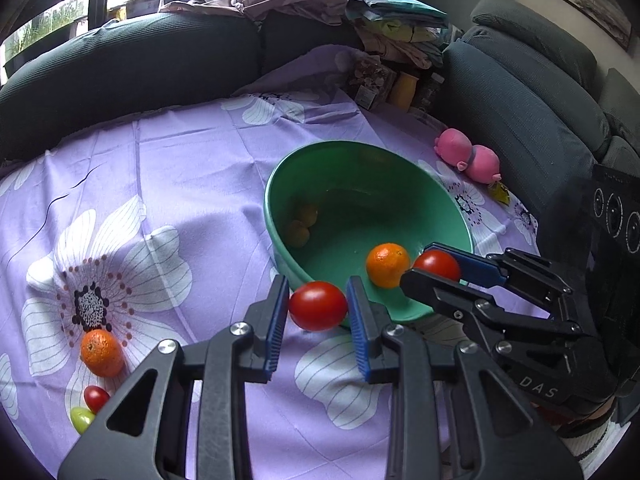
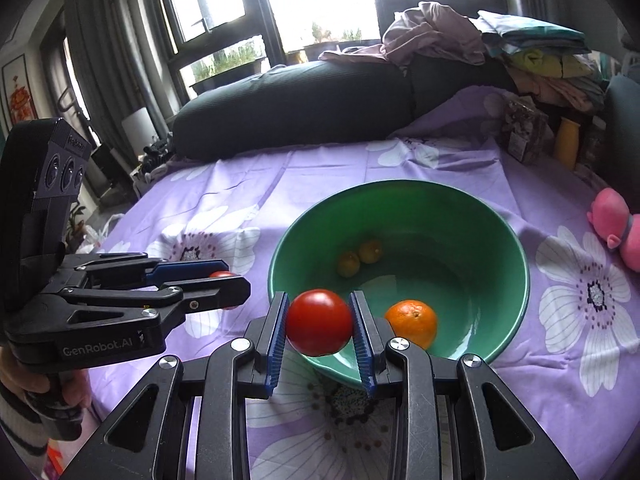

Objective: Organize fruits
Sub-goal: 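Lower both held tomatoes into the green bowl and open both grippers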

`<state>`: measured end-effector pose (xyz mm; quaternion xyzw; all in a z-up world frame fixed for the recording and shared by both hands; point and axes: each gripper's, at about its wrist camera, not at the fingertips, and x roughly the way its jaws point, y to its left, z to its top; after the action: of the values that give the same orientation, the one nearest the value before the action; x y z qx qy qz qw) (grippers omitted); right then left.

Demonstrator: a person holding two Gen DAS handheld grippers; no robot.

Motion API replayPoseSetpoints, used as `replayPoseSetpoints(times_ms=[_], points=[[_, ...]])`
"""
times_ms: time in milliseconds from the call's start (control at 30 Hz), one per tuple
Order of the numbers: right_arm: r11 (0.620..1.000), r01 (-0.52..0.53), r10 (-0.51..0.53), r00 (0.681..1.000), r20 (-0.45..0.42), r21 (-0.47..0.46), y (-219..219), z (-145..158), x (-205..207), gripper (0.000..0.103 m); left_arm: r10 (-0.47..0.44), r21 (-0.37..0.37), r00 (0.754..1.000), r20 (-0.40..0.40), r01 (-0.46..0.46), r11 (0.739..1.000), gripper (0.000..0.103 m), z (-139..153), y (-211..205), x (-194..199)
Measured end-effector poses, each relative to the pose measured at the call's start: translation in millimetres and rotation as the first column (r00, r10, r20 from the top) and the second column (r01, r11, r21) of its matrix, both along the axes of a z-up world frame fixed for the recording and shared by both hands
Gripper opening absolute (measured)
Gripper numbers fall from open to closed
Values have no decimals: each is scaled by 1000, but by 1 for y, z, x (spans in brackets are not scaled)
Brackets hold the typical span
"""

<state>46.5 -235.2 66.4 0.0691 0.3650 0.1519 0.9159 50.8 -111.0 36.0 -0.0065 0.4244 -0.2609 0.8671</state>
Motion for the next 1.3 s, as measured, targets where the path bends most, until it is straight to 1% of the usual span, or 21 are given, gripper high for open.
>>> replayPoseSetpoints(times_ms=[167,367,667,967,1033,1067,1100,1133,1233,1300], points=[[1000,26,-26,1000,2,-6,-7,-3,5,33,-26,9,1000,6,26,1000,29,-1,-16,12],[999,50,-50,999,-7,-13,-15,-8,11,33,-44,31,999,-7,44,999,29,-10,-30,21],[998,64,-65,998,-27,-24,-20,-15,16,33,-62,63,998,-17,63,996,29,-20,-40,26],[996,82,-84,995,-60,-30,-21,-18,18,33,-58,65,998,-18,59,996,29,-21,-42,27],[996,84,-85,995,-59,-30,-21,-18,18,33,-51,63,999,-15,51,997,35,-21,-40,27],[996,86,-87,995,-56,-35,-21,-16,17,33,-48,58,999,-11,48,997,42,-20,-39,26],[996,87,-89,995,-54,-36,-21,-16,16,33,-46,50,999,-6,46,998,45,-19,-38,26],[995,88,-90,995,-52,-37,-21,-15,15,33,-44,44,999,-2,44,998,45,-17,-36,25],[995,93,-95,995,-44,-46,-20,-13,13,33,-27,46,1000,12,27,999,52,-12,-33,23],[995,94,-95,995,-39,-44,-20,-11,11,33,-15,41,1000,19,14,999,60,-9,-28,21]])
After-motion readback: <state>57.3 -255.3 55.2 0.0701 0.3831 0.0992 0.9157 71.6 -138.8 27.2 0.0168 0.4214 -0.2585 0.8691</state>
